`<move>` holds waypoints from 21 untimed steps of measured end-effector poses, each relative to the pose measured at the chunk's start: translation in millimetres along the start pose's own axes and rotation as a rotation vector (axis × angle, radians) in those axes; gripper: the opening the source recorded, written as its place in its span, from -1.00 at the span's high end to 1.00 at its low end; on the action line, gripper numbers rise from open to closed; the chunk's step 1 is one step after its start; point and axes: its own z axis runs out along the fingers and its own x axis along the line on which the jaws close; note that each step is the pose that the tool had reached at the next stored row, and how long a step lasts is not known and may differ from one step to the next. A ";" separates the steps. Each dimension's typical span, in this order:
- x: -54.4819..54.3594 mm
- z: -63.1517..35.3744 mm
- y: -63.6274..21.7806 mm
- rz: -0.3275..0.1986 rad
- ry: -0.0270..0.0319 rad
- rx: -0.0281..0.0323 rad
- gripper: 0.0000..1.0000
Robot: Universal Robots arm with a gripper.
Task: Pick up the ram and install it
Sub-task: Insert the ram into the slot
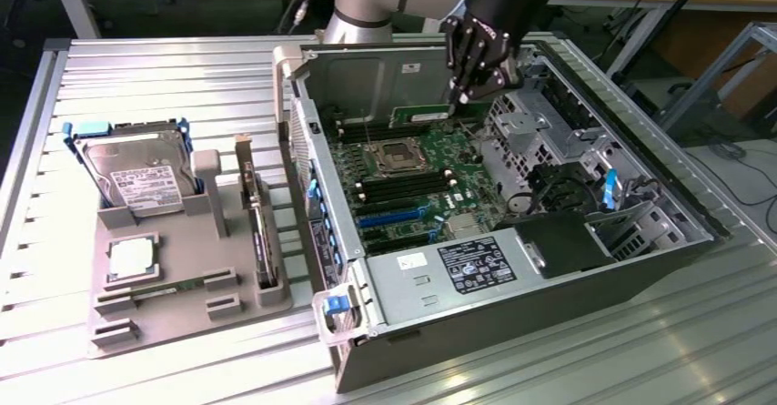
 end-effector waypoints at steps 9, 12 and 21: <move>0.0 25.3 -1.6 -0.002 0.0002 0.0000 0.73; -0.2 31.9 -2.0 -0.044 0.0026 0.0000 0.73; -0.2 58.6 -1.6 -0.046 0.0144 -0.0010 0.73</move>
